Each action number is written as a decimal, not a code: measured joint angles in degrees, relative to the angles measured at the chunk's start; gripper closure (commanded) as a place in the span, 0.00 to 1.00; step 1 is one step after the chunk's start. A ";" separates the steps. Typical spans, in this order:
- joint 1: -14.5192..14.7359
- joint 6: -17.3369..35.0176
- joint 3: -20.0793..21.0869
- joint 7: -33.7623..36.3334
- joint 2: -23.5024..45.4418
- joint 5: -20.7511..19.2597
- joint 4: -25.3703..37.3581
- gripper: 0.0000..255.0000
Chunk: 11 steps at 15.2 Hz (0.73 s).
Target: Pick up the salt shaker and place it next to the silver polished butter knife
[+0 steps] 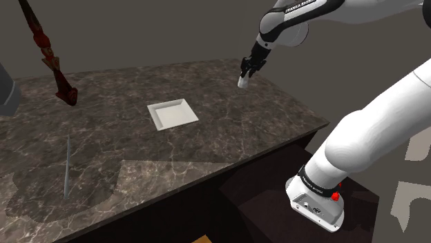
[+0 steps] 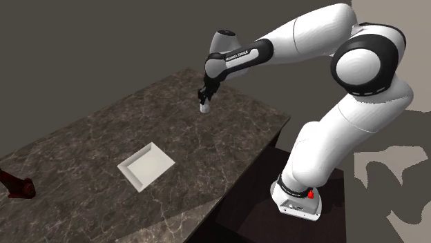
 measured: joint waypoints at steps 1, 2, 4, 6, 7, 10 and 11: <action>-0.04 -0.71 0.08 0.23 -0.26 -0.18 0.47 1.00; -0.14 -1.57 0.12 0.41 -0.63 -0.42 0.98 1.00; -0.25 -3.22 0.33 0.95 -1.37 -0.86 1.94 1.00; -0.38 -4.59 0.48 1.34 -2.12 -1.24 2.61 1.00; -0.41 -5.32 0.55 1.52 -2.31 -1.37 3.16 1.00; -0.56 -7.77 0.80 2.12 -3.26 -1.87 4.73 1.00; -0.57 -8.70 0.89 2.31 -3.45 -1.99 5.48 1.00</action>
